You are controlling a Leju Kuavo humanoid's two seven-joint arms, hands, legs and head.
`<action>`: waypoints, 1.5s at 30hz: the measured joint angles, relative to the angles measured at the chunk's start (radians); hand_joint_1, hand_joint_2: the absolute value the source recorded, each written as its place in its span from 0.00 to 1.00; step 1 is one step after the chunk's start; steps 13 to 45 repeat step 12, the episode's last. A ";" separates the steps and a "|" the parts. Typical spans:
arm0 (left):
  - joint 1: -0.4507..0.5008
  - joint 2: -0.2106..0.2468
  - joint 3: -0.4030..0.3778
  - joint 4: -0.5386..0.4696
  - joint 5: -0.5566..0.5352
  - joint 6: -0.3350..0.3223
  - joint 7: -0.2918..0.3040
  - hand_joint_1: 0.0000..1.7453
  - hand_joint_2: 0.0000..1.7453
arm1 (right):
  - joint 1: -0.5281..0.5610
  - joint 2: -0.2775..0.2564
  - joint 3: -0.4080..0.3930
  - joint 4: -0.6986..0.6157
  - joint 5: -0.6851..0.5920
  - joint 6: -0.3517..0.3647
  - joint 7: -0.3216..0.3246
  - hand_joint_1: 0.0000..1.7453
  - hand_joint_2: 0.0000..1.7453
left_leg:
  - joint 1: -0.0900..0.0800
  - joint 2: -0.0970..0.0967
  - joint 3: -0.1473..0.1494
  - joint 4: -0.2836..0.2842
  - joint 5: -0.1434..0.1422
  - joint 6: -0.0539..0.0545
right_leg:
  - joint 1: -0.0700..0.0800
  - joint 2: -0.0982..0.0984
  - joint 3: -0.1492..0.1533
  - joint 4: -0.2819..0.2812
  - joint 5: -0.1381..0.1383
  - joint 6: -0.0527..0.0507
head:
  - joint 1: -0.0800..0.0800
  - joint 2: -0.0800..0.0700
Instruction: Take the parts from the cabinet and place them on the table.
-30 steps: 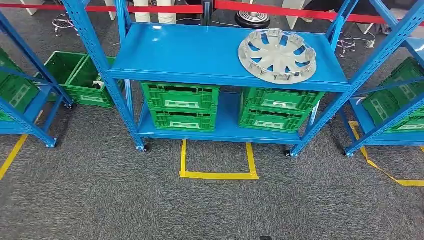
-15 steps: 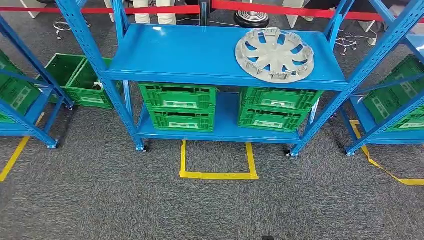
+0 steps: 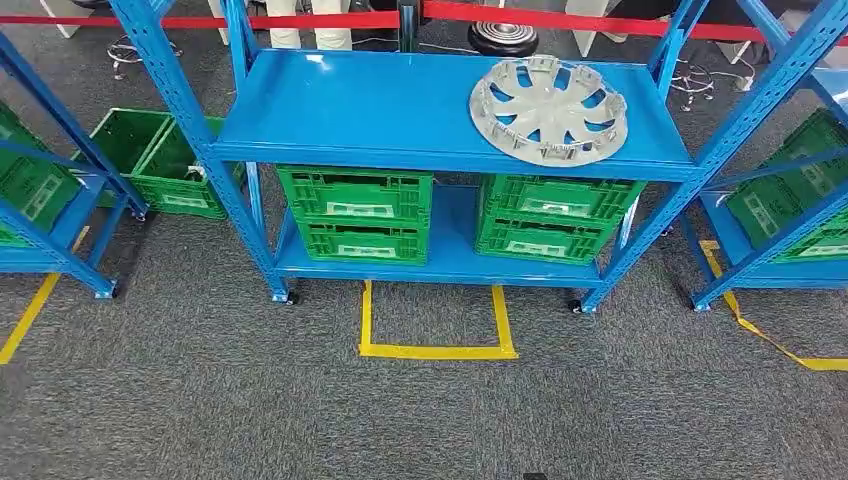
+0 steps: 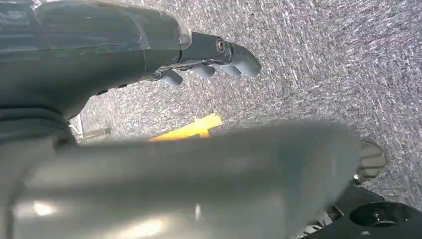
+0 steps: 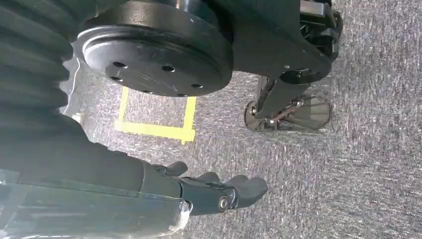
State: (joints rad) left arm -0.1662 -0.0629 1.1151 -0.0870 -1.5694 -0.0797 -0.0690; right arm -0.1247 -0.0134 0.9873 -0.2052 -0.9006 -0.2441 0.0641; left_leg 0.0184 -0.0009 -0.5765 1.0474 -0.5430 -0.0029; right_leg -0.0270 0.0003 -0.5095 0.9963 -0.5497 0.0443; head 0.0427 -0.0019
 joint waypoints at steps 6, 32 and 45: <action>0.000 0.000 0.000 0.000 0.000 0.002 0.003 0.00 1.00 | 0.000 0.000 0.000 0.000 -0.003 0.002 -0.004 0.00 1.00 | 0.000 0.000 0.000 0.000 0.000 0.000 | 0.000 0.000 0.000 0.000 0.000 0.000 | 0.000 0.000; 0.000 0.000 -0.002 0.000 0.000 0.003 0.003 0.00 1.00 | 0.000 0.000 0.000 0.000 -0.003 0.002 -0.004 0.00 1.00 | 0.000 0.000 0.000 0.000 0.000 0.000 | 0.000 0.000 0.000 0.000 0.000 0.000 | -0.001 0.000; 0.000 0.000 -0.002 0.000 0.000 0.003 0.003 0.00 1.00 | 0.000 0.000 0.000 0.000 -0.003 0.002 -0.004 0.00 1.00 | 0.000 0.000 0.000 0.000 0.000 0.000 | 0.000 0.000 0.000 0.000 0.000 0.000 | -0.001 0.000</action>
